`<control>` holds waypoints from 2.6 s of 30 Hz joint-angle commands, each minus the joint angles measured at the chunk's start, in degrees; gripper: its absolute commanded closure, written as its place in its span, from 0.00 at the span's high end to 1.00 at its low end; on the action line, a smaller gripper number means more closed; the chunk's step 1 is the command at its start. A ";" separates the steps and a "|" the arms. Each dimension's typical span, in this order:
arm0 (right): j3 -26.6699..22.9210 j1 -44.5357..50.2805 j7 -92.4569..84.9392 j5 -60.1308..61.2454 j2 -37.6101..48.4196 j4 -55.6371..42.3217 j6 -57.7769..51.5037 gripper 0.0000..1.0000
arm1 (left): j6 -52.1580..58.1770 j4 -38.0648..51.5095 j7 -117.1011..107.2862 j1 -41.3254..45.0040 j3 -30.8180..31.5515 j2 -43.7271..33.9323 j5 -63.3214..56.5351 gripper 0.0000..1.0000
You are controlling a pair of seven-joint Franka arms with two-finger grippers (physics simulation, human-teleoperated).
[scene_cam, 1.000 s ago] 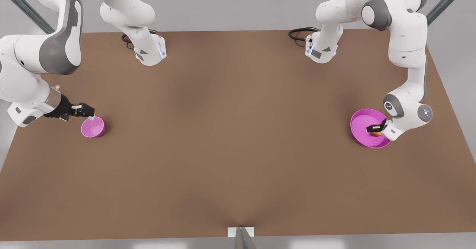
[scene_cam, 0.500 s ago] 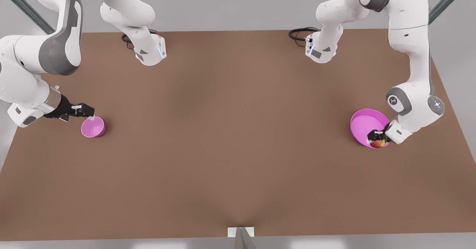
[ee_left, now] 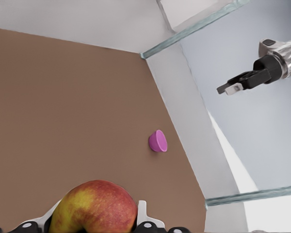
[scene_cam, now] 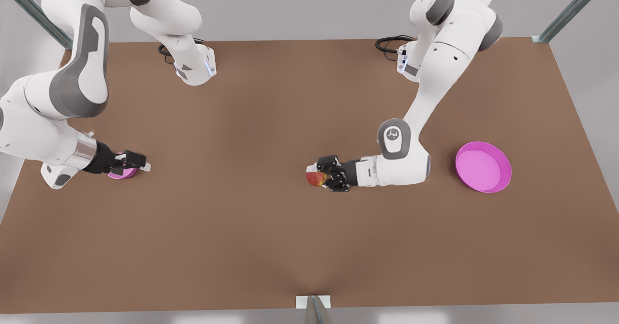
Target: Use the left arm to pick up the apple from the plate, transfer it to the gripper of the right arm, and then use the right arm to place it into the bowl
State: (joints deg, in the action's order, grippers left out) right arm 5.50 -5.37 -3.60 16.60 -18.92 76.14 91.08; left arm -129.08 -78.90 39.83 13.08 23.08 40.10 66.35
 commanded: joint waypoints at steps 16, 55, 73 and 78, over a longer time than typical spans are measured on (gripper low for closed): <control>0.39 0.80 -12.39 63.91 -14.92 9.11 3.41 1.00 | -19.45 26.25 49.20 10.29 9.44 20.63 8.80 0.72; 5.05 12.32 -27.51 70.86 -19.14 9.99 16.41 1.00 | -19.28 26.08 49.02 10.03 9.26 20.45 8.80 0.72; 5.93 13.64 -27.95 72.53 -19.76 8.67 20.02 0.54 | -19.28 25.99 48.94 9.94 9.26 20.19 8.80 1.00; 5.84 13.02 -27.69 71.74 -19.32 9.20 19.14 0.54 | -19.28 23.18 48.06 8.45 8.91 18.96 8.27 1.00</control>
State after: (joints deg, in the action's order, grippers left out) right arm 11.31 7.63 -30.69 88.88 -38.39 85.26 110.71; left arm -148.40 -55.36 88.01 21.72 32.04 59.29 74.95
